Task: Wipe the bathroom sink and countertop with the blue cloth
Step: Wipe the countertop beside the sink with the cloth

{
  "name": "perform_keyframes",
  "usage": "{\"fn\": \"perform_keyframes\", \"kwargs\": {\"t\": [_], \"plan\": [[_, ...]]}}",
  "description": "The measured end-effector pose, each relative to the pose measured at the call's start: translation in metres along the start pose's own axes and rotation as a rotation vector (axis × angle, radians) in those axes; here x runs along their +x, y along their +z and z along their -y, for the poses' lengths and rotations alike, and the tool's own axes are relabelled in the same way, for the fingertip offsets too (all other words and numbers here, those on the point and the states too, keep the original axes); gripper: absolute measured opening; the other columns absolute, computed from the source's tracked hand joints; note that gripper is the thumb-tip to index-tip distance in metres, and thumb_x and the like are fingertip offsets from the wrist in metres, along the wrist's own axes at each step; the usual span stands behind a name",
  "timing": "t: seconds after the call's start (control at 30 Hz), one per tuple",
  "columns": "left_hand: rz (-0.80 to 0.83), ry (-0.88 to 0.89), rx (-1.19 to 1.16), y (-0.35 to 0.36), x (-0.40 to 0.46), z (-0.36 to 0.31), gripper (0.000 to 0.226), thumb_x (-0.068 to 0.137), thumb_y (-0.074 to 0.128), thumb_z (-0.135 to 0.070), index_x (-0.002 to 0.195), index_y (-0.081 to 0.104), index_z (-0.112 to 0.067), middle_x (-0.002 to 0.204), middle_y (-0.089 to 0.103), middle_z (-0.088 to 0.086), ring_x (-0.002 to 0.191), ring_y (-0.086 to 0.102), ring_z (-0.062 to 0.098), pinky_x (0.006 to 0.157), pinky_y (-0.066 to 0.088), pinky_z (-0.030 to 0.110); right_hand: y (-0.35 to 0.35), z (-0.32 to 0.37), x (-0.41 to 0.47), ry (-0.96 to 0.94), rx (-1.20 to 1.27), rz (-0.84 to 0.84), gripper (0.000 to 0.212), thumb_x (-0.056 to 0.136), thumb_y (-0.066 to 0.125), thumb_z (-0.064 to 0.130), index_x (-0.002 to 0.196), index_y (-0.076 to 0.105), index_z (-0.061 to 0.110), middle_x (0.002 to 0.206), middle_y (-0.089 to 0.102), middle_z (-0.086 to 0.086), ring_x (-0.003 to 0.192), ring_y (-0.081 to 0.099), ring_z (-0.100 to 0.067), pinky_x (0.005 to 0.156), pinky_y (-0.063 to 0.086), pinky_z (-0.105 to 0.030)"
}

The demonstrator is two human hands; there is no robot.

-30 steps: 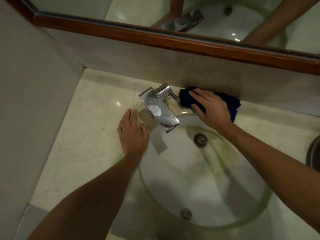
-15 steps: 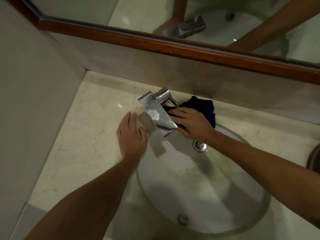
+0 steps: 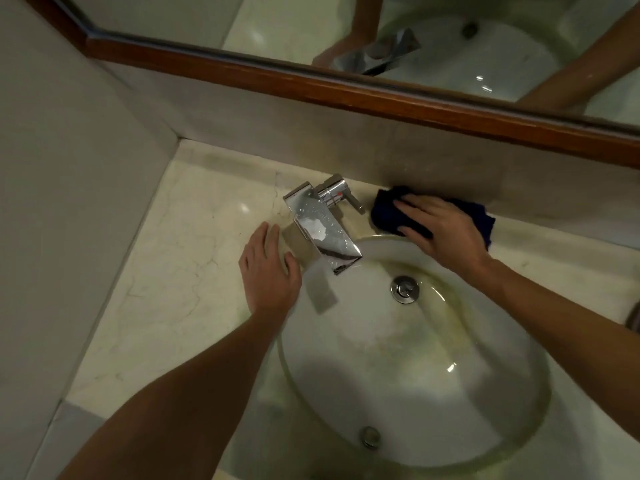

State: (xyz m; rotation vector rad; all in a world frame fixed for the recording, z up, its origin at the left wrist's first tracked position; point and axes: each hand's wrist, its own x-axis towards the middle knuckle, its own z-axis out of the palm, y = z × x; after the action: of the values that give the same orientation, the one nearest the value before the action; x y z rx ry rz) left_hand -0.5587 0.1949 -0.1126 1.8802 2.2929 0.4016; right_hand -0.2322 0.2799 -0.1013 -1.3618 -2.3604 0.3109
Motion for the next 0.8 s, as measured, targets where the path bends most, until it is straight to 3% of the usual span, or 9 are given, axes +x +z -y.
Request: {"fn": "perform_keyframes", "kwargs": {"t": [0.17, 0.3, 0.47, 0.67, 0.8], "plan": [[-0.016, 0.015, -0.014, -0.001, -0.001, -0.001, 0.053, 0.098, 0.049, -0.027, 0.148, 0.046, -0.010, 0.155, 0.042, 0.010, 0.143, 0.037, 0.026, 0.116, 0.030, 0.044, 0.026, 0.027, 0.038, -0.011, -0.012, -0.005, 0.045, 0.102, 0.060, 0.036, 0.144, 0.058, 0.020, 0.143, 0.061, -0.002, 0.126, 0.059, -0.024, 0.099, 0.049, -0.041], [-0.027, 0.034, -0.027, 0.001, -0.001, 0.000, 0.055, 0.094, 0.049, -0.025, 0.145, 0.049, -0.006, 0.153, 0.044, 0.014, 0.142, 0.039, 0.030, 0.114, 0.033, 0.048, 0.011, 0.009, 0.014, -0.016, 0.017, 0.007, 0.046, 0.103, 0.058, 0.037, 0.145, 0.057, 0.021, 0.144, 0.060, -0.002, 0.129, 0.057, -0.023, 0.101, 0.047, -0.040], [-0.078, 0.027, -0.095, 0.002, -0.003, -0.002, 0.055, 0.093, 0.049, -0.025, 0.144, 0.051, -0.003, 0.152, 0.046, 0.017, 0.140, 0.042, 0.033, 0.115, 0.034, 0.048, -0.025, -0.032, -0.064, 0.186, 0.016, -0.078, 0.047, 0.100, 0.063, 0.034, 0.144, 0.058, 0.019, 0.143, 0.061, -0.006, 0.127, 0.058, -0.027, 0.100, 0.050, -0.042], [-0.099, 0.059, -0.088, 0.002, -0.005, -0.004, 0.053, 0.094, 0.048, -0.023, 0.142, 0.051, -0.002, 0.149, 0.047, 0.019, 0.139, 0.042, 0.035, 0.115, 0.033, 0.049, -0.061, -0.061, -0.149, 0.494, 0.016, -0.139, 0.051, 0.101, 0.060, 0.038, 0.146, 0.055, 0.015, 0.145, 0.057, -0.013, 0.130, 0.052, -0.032, 0.110, 0.038, -0.039], [-0.241, 0.107, -0.066, -0.003, -0.019, -0.019, 0.042, 0.086, 0.054, -0.008, 0.127, 0.058, -0.004, 0.131, 0.054, 0.019, 0.119, 0.051, 0.035, 0.103, 0.037, 0.049, -0.063, -0.051, -0.149, 0.587, 0.056, -0.104, 0.057, 0.098, 0.056, 0.038, 0.150, 0.051, 0.015, 0.150, 0.053, -0.012, 0.134, 0.048, -0.034, 0.111, 0.038, -0.041]]}}
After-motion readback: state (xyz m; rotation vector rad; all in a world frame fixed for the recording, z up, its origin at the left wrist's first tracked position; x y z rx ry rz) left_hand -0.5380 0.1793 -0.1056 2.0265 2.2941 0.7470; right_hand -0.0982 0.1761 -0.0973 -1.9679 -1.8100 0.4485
